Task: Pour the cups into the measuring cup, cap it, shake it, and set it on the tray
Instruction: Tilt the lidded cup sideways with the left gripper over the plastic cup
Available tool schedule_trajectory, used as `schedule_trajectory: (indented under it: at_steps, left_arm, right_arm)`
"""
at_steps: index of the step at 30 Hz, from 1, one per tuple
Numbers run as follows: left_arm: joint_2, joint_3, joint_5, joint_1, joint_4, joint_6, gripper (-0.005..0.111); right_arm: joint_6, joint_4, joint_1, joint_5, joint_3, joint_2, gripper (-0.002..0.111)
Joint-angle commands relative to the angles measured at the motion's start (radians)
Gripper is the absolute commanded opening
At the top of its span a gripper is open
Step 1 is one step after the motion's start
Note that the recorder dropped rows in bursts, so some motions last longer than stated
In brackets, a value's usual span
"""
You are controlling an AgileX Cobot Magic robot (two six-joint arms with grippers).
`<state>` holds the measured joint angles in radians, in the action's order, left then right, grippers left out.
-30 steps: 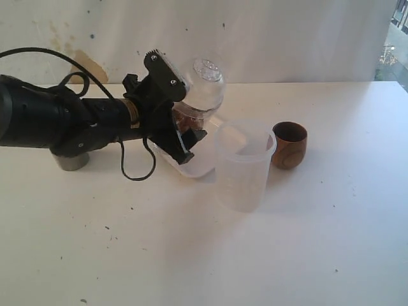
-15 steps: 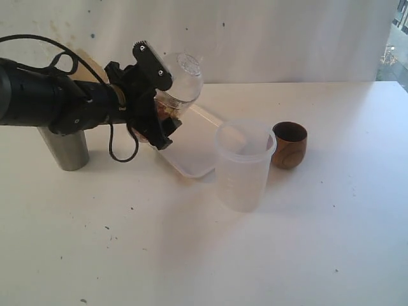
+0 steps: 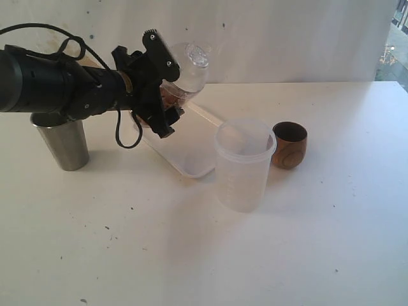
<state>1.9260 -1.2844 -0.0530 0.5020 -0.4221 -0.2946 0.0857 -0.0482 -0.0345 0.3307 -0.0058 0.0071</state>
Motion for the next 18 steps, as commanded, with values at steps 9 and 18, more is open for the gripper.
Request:
schedule_trajectory:
  at_steps: [9, 18]
  left_arm:
    - [-0.002, -0.018, -0.086, 0.047, -0.026, -0.024, 0.0]
    - [0.0, -0.018, -0.082, 0.047, -0.17, -0.039, 0.0]
  right_arm:
    - [0.0, -0.001, 0.004, -0.01, 0.006, -0.005, 0.0]
    - [0.0, -0.001, 0.004, -0.01, 0.006, -0.005, 0.0]
